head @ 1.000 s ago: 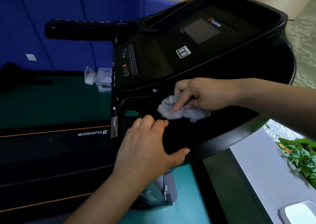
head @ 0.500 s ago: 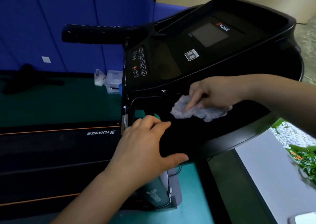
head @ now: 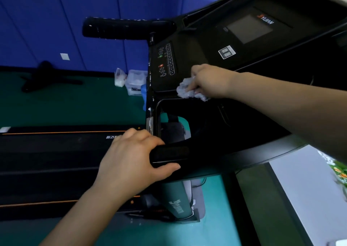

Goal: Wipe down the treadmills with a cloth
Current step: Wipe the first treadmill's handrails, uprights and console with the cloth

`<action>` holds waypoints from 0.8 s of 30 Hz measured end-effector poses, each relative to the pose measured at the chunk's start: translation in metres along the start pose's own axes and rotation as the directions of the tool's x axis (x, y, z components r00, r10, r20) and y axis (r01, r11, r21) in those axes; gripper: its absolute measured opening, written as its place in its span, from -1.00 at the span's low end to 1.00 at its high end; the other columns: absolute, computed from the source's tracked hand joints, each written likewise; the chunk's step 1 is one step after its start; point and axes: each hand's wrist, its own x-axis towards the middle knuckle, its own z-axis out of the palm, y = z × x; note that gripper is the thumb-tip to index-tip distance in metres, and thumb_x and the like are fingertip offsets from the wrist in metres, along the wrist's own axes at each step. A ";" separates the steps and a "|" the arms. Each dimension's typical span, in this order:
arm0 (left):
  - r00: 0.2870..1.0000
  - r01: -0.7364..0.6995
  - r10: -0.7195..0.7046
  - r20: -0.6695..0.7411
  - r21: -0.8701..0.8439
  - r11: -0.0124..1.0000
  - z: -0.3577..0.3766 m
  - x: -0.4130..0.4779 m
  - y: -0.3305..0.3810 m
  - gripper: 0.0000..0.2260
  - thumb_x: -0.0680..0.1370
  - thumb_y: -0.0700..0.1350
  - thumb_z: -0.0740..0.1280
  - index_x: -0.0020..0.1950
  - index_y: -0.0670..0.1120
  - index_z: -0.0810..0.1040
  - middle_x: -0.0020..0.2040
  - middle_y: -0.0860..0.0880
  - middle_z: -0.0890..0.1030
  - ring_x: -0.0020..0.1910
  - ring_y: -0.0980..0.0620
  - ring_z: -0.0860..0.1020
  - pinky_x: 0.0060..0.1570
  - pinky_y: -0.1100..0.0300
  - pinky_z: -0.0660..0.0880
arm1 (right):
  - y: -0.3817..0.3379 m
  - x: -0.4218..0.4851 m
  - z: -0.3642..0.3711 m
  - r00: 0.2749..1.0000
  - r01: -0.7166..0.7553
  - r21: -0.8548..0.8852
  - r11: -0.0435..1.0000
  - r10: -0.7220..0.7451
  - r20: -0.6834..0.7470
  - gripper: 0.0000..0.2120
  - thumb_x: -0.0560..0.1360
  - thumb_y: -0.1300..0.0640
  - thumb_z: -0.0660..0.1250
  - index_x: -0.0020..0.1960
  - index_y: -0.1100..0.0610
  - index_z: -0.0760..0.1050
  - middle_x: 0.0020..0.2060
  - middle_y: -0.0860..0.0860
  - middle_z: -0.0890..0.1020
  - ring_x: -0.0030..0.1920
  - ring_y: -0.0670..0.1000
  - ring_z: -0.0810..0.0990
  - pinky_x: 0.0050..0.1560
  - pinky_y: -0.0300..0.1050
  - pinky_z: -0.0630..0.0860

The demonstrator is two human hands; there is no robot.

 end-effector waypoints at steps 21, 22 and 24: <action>0.998 -0.008 0.008 -0.060 -0.001 1.000 0.005 0.000 -0.001 -0.47 0.27 0.50 0.16 -0.06 0.15 0.60 -0.18 0.19 0.53 -0.11 0.08 0.45 -0.05 0.17 0.43 | -0.015 0.009 0.002 0.980 -0.170 -0.111 0.979 0.180 0.084 -0.75 0.51 0.17 0.31 0.18 0.12 0.56 0.06 0.15 0.49 0.01 0.17 0.55 -0.02 0.00 0.50; 0.998 -0.005 0.005 -0.060 -0.003 1.000 0.004 0.000 -0.001 -0.46 0.27 0.50 0.16 -0.05 0.15 0.60 -0.18 0.19 0.53 -0.11 0.08 0.45 -0.05 0.16 0.43 | -0.011 -0.001 0.001 0.978 -0.192 -0.134 0.972 0.201 0.056 -0.76 0.52 0.20 0.28 0.17 0.12 0.57 0.05 0.16 0.52 0.00 0.18 0.55 -0.08 -0.02 0.46; 0.999 0.002 -0.002 -0.050 0.000 1.000 0.003 0.000 0.000 -0.46 0.26 0.50 0.16 -0.04 0.16 0.60 -0.17 0.19 0.52 -0.10 0.09 0.44 -0.03 0.18 0.41 | -0.008 -0.007 0.001 0.959 -0.271 -0.123 0.955 0.279 0.053 -0.72 0.52 0.22 0.28 0.22 0.15 0.53 0.08 0.17 0.52 0.01 0.18 0.54 -0.06 -0.02 0.47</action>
